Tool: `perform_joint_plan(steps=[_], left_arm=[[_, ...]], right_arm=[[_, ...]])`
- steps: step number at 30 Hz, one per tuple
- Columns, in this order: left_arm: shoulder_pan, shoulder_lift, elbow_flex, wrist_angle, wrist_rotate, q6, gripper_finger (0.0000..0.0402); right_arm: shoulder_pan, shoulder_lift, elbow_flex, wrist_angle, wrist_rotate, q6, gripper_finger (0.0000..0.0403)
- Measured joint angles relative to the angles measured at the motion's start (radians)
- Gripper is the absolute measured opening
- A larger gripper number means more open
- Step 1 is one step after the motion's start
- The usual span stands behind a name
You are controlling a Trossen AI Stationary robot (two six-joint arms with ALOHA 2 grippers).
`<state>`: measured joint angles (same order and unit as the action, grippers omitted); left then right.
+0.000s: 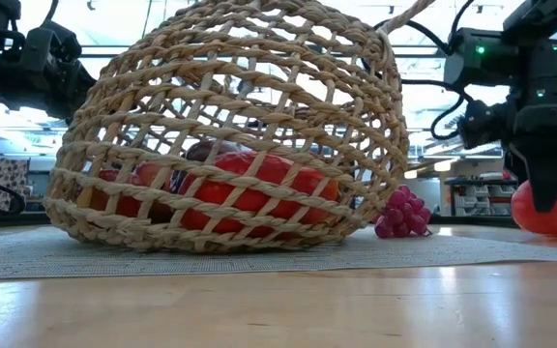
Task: Build produce basket
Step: Put the red apple into the basket
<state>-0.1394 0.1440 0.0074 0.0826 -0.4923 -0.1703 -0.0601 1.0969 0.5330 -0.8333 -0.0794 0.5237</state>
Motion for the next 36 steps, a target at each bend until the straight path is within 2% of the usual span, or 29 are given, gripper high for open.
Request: perform_joint_plan(steps=[10, 17, 23, 26, 36], left_arm=[[0.000, 0.000, 0.000, 0.000, 0.000, 0.000, 0.0036], [0.000, 0.000, 0.000, 0.000, 0.000, 0.000, 0.0034], [0.000, 0.000, 0.000, 0.000, 0.000, 0.000, 0.0040], [0.000, 0.000, 0.000, 0.000, 0.000, 0.000, 0.0039], [0.000, 0.000, 0.000, 0.000, 0.000, 0.000, 0.0035]], right_arm=[[-0.002, 0.001, 0.206, -0.011, 0.020, -0.073, 0.0329], [-0.003, 0.001, 0.418, -0.030, 0.128, -0.146, 0.0330], [-0.003, 0.000, 0.583, -0.011, 0.305, -0.278, 0.0330], [-0.002, 0.000, 0.638, 0.048, 0.349, -0.353, 0.0330], [0.025, -0.001, 0.674, 0.389, 0.331, -0.586, 0.0331]])
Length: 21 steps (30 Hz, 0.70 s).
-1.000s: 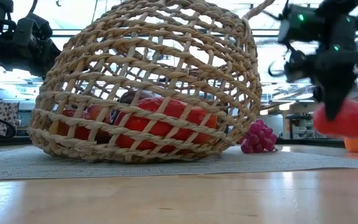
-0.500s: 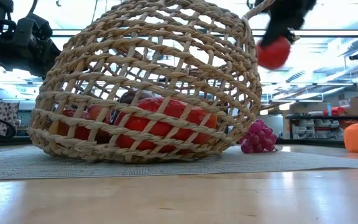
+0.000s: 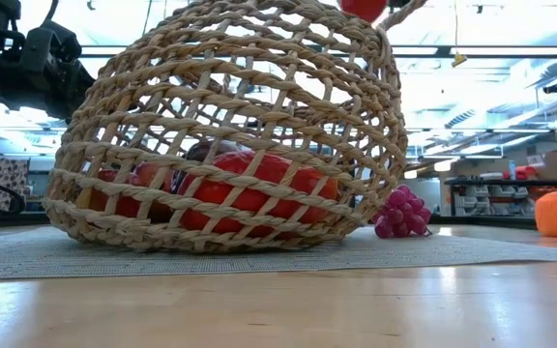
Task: Build produce basket
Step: Put the red apple into the basket
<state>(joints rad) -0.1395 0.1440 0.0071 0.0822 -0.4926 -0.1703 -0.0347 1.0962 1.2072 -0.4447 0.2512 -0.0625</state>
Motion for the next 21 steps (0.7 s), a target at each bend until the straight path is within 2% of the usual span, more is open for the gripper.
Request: perform_joint_plan(steps=[9, 16, 21], left_arm=[[0.000, 0.000, 0.000, 0.000, 0.000, 0.000, 0.0038], [0.000, 0.000, 0.000, 0.000, 0.000, 0.000, 0.0033], [0.000, 0.000, 0.000, 0.000, 0.000, 0.000, 0.0039]], right_arm=[[0.001, 0.000, 0.000, 0.240, -0.068, 0.006, 0.0332], [0.001, 0.000, 0.000, 0.348, 0.044, 0.203, 0.0332], [0.001, 0.000, 0.000, 0.364, 0.077, 0.251, 0.0332]])
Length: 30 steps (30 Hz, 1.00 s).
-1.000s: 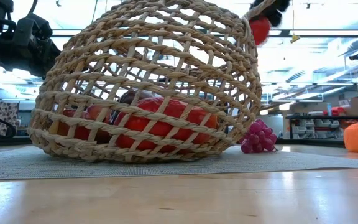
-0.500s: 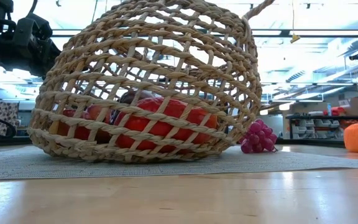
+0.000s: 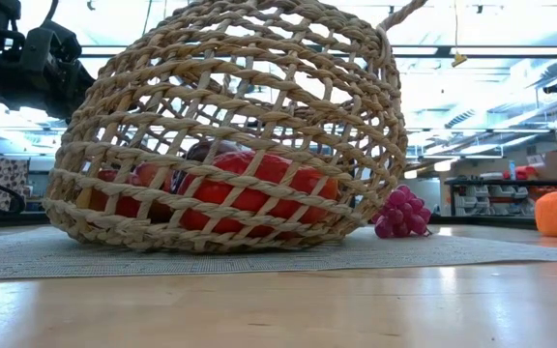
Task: Build produce basket
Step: Put the red apple into the basket
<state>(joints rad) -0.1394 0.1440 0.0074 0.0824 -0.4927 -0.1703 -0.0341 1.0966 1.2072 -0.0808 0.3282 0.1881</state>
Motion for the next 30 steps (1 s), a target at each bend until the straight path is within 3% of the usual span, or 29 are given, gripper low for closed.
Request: perform_joint_plan(steps=[6, 17, 25, 30], left_arm=[[0.000, 0.000, 0.000, 0.000, 0.000, 0.000, 0.0038], [0.000, 0.000, 0.000, 0.000, 0.000, 0.000, 0.0038], [0.000, 0.000, 0.000, 0.000, 0.000, 0.000, 0.0036], [0.000, 0.000, 0.000, 0.000, 0.000, 0.000, 0.0032]], right_arm=[[0.002, 0.004, 0.000, -0.026, -0.040, -0.067, 0.0332], [0.007, 0.068, 0.000, -0.291, -0.303, -0.639, 0.0332], [0.067, 0.123, 0.000, -0.302, -0.253, -0.975, 0.0332], [0.129, 0.132, 0.000, -0.298, -0.128, -1.200, 0.0332]])
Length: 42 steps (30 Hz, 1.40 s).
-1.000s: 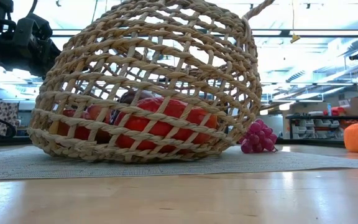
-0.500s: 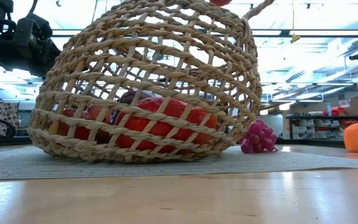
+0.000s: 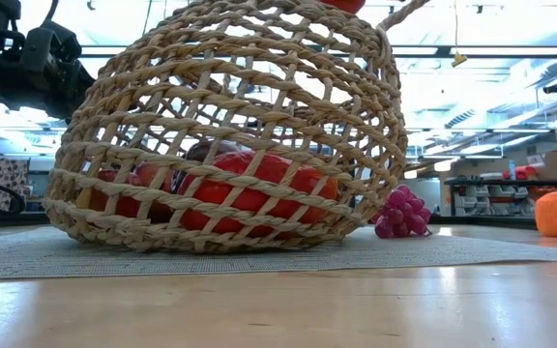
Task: Build produce basket
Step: Put the red apple into the basket
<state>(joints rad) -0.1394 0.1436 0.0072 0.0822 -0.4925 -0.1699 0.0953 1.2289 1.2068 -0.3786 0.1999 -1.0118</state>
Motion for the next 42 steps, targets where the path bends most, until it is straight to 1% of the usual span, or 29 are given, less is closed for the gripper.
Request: perform_joint_plan(steps=[4, 6, 9, 12, 15, 21, 26, 28, 31, 35, 37, 39, 42], left_arm=[[0.000, 0.000, 0.000, 0.000, 0.000, 0.000, 0.0036], [0.000, 0.000, 0.000, 0.000, 0.000, 0.000, 0.0038], [0.000, 0.000, 0.000, 0.000, 0.000, 0.000, 0.0040], [0.000, 0.000, 0.000, 0.000, 0.000, 0.000, 0.0038], [0.000, 0.000, 0.000, 0.000, 0.000, 0.000, 0.0035], [0.000, 0.000, 0.000, 0.000, 0.000, 0.000, 0.0035], [0.000, 0.000, 0.000, 0.000, 0.000, 0.000, 0.0040], [0.000, 0.000, 0.000, 0.000, 0.000, 0.000, 0.0040], [0.000, 0.000, 0.000, 0.000, 0.000, 0.000, 0.0037], [0.000, 0.000, 0.000, 0.000, 0.000, 0.000, 0.0033], [0.000, 0.000, 0.000, 0.000, 0.000, 0.000, 0.0032], [0.000, 0.000, 0.000, 0.000, 0.000, 0.000, 0.0034], [0.000, 0.000, 0.000, 0.000, 0.000, 0.000, 0.0038]], right_arm=[[0.054, 0.005, 0.000, -0.003, 0.123, -0.139, 0.0332], [0.075, 0.009, 0.000, -0.005, 0.159, -0.175, 0.0332], [0.095, 0.015, 0.000, 0.000, 0.172, -0.196, 0.0332], [0.101, 0.015, 0.000, -0.003, 0.172, -0.183, 0.0332], [0.100, 0.014, 0.000, 0.006, 0.171, -0.105, 0.0333], [0.087, 0.013, 0.000, 0.082, 0.111, 0.193, 0.0333], [0.048, -0.011, 0.000, 0.118, -0.011, 0.423, 0.0333], [0.027, -0.036, 0.000, 0.113, -0.076, 0.504, 0.0332], [-0.006, -0.080, 0.000, 0.109, -0.221, 0.623, 0.0332], [-0.059, -0.132, 0.000, 0.122, -0.453, 0.769, 0.0332], [-0.084, -0.143, 0.000, 0.142, -0.551, 0.836, 0.0332], [-0.104, -0.150, 0.000, 0.174, -0.627, 0.889, 0.0332], [-0.118, -0.152, 0.000, 0.212, -0.676, 0.935, 0.0332]])
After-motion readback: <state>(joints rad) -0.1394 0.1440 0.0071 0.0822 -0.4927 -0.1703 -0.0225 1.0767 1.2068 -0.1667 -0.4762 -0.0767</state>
